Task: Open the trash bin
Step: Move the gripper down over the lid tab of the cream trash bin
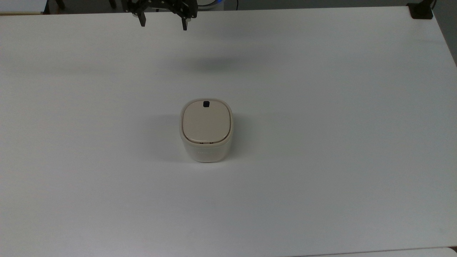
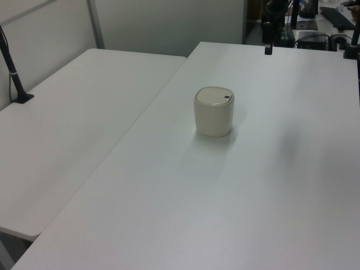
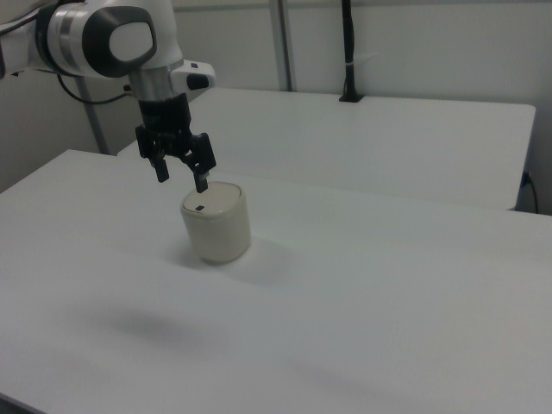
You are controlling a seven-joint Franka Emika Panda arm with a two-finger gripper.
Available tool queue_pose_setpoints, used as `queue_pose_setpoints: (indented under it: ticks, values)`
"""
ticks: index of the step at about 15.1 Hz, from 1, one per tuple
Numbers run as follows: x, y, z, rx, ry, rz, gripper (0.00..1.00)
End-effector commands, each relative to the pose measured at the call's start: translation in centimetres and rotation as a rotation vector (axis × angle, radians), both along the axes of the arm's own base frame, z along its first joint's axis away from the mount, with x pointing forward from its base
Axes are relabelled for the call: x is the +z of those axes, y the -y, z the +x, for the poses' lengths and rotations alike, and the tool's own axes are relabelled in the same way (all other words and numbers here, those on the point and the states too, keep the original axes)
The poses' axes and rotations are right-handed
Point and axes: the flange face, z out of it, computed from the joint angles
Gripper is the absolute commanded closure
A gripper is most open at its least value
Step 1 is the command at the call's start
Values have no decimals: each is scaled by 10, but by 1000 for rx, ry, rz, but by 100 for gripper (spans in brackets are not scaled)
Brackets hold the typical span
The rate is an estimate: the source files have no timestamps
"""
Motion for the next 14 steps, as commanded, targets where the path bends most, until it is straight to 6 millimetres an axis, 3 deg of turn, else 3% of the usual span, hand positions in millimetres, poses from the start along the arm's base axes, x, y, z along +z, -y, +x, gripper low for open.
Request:
queue_pose_setpoints:
  ticks: [1, 9, 12, 14]
  values:
    - [-1, 2, -6, -4, 4, -13, 0]
    - [0, 1, 4, 1, 29, -16, 0]
    - [-19, -2, 19, 9, 33, -21, 3]
    - [-31, -7, 34, 63, 46, -16, 68]
